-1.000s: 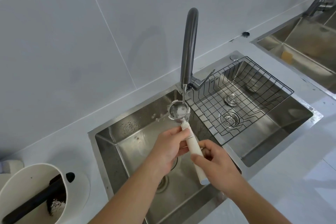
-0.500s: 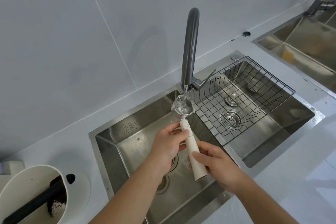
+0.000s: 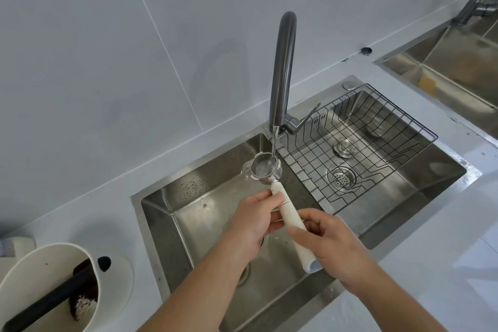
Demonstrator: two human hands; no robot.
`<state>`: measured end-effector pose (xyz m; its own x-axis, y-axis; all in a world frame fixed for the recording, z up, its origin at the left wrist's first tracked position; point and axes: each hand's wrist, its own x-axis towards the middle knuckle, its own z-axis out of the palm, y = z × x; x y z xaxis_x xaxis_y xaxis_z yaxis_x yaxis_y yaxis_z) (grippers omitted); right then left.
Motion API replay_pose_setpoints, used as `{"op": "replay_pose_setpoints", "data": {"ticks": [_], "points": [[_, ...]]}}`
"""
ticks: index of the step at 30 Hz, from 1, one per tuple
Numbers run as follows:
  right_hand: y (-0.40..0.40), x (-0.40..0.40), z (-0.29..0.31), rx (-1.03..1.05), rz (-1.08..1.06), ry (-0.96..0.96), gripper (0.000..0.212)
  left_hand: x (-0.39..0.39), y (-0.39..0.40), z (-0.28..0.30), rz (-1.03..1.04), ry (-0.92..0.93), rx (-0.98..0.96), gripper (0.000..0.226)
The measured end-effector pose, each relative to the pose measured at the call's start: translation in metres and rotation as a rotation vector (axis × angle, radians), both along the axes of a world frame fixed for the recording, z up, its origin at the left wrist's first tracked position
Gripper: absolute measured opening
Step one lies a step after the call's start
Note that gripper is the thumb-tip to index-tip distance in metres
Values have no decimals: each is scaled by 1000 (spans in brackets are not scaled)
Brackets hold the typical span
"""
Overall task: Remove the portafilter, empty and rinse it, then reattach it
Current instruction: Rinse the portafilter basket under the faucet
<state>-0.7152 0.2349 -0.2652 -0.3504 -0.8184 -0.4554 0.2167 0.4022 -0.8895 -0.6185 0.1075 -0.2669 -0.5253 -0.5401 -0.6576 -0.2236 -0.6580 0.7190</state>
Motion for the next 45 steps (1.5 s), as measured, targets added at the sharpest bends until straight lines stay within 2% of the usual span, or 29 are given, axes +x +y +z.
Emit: {"op": "replay_pose_setpoints", "data": {"ticks": [5, 13, 20, 27, 36, 45], "points": [[5, 7, -10, -73, -19, -137, 29, 5, 1, 4, -21, 50, 12, 14], [3, 17, -17, -118, 2, -309, 25, 13, -2, -2, 43, 48, -45, 9], [-8, 19, -21, -38, -25, -300, 25, 23, -11, -12, 96, -4, -68, 8], [-15, 16, -23, 16, -40, -305, 25, 30, -23, -15, 142, -72, -193, 13], [-24, -26, -27, 58, -219, -212, 25, 43, -34, -12, 177, -220, -372, 22], [-58, -77, -32, 79, -311, -55, 28, 50, -37, -11, 152, -302, -445, 28]]}}
